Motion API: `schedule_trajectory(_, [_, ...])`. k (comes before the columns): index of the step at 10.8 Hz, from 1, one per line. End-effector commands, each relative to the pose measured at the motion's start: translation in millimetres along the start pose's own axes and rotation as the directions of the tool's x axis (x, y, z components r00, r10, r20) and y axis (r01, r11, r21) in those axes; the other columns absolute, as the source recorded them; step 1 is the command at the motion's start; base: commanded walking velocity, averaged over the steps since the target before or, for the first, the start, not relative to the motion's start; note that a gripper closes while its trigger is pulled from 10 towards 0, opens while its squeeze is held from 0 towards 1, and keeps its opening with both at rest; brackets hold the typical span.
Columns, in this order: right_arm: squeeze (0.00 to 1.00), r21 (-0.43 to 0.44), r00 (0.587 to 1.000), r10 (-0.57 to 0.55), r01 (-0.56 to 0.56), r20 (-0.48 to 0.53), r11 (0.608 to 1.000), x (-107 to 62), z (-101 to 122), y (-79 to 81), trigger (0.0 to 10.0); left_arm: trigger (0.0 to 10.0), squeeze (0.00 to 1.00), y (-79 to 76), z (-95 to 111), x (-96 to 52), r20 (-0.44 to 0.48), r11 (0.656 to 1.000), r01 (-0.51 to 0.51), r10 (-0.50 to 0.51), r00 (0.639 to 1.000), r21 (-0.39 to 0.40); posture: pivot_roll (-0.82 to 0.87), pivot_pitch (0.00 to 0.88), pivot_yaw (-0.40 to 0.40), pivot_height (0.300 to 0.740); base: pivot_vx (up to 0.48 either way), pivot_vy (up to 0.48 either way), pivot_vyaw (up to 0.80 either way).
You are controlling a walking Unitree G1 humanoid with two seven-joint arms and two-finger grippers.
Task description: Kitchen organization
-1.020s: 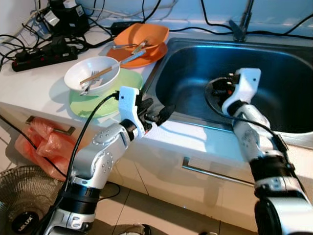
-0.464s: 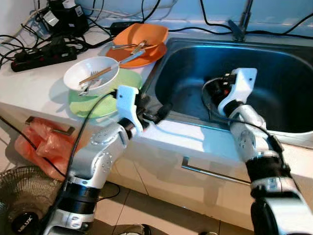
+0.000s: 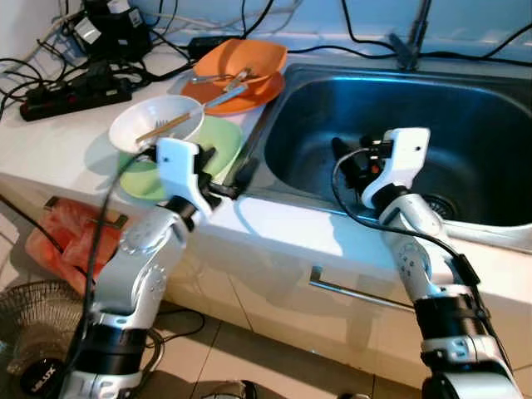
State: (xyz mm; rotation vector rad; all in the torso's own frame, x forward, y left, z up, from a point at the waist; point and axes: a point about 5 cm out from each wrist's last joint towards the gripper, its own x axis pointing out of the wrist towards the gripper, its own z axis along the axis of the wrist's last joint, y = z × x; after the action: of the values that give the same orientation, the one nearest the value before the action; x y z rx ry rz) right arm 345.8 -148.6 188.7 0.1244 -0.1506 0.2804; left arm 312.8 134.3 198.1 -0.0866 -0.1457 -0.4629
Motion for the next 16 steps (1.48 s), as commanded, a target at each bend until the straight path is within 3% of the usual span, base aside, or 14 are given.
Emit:
schedule_trajectory(1, [0.00,0.000,1.000,0.014,-0.014,0.010,1.000,-1.9,4,8.4,10.0,10.0,0.00,-0.2,3,-2.3,0.025,1.000,-0.020,0.019,0.999,0.021,0.06,0.092,0.130,0.740,0.000,0.000,0.00])
schedule_trajectory(5, [0.00,0.056,1.000,0.002,-0.004,0.024,0.998,-7.2,9,18.4,10.0,10.0,0.00,-12.1,-11,-4.6,0.033,0.991,-0.129,0.130,0.991,-0.043,0.03,0.069,0.099,0.740,0.000,0.000,-0.49])
schedule_trajectory(7, [0.00,0.085,0.999,-0.033,0.030,0.031,0.996,-10.0,14,18.3,10.0,10.0,0.00,-13.2,-3,2.7,0.096,0.981,-0.184,0.188,0.977,-0.054,0.02,0.064,0.090,0.740,0.000,0.000,0.00])
schedule_trajectory(9, [0.00,0.057,0.996,-0.070,0.067,0.056,0.996,-10.2,24,17.2,10.0,10.0,0.00,-7.6,10,9.5,0.175,0.962,-0.256,0.270,0.947,-0.098,0.01,0.057,0.079,0.740,0.000,0.000,0.00])
schedule_trajectory(12, [0.00,-0.003,0.990,-0.096,0.097,0.107,0.995,-8.1,35,15.5,10.0,10.0,0.00,-6.3,35,16.0,0.255,0.967,-0.247,0.255,0.933,-0.062,0.01,0.048,0.072,0.740,0.179,0.000,0.00])
schedule_trajectory(16, [0.00,0.042,0.989,-0.115,0.111,0.092,0.993,-5.5,35,15.2,10.0,10.0,0.00,-9.8,33,15.9,0.248,0.962,-0.258,0.271,0.930,-0.086,0.02,0.047,0.064,0.740,0.265,0.289,0.00])
